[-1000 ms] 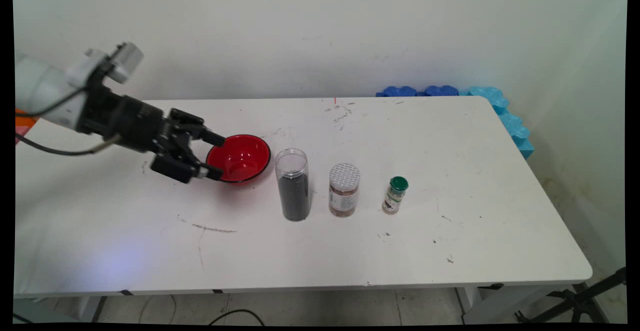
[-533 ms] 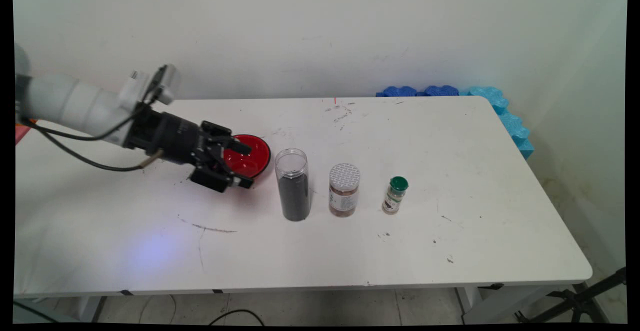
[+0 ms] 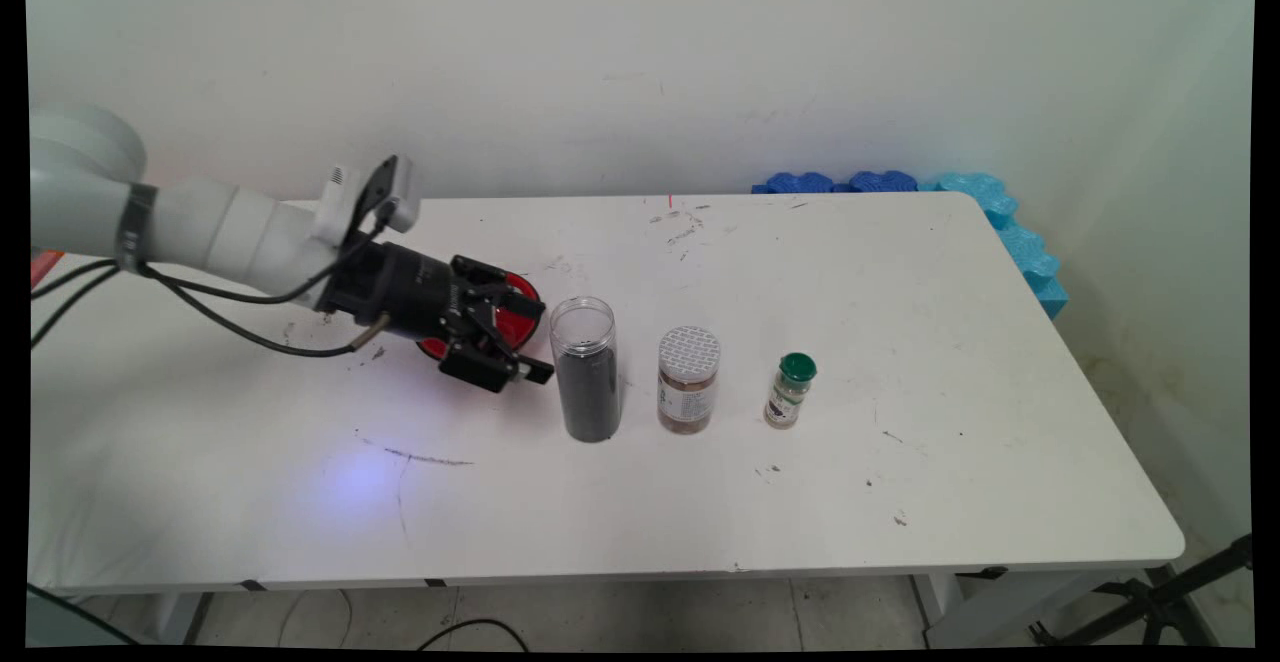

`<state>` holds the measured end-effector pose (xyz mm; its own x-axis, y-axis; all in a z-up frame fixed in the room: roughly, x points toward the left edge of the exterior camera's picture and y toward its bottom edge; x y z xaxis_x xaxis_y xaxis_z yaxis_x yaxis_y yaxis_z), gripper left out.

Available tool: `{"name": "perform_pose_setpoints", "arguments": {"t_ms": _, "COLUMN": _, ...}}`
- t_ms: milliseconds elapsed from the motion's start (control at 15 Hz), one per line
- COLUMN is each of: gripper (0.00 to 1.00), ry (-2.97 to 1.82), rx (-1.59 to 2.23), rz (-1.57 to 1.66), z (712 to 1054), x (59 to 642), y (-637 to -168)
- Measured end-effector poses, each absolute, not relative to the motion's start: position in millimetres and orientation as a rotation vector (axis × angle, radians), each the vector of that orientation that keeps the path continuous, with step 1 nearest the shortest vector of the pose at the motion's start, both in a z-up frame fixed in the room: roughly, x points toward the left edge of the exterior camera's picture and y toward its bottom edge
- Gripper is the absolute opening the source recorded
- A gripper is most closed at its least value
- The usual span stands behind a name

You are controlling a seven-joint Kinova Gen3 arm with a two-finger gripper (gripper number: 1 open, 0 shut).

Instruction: Pick up the black seasoning powder from the table

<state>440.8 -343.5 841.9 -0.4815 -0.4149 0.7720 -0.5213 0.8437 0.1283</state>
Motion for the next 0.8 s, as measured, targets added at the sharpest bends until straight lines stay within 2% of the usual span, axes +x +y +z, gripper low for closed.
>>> {"name": "perform_pose_setpoints", "arguments": {"t_ms": 800, "gripper": 1.00, "ry": -2.140, "rx": 0.641, "rz": 0.134, "z": 817, "x": 413, "y": -358}}
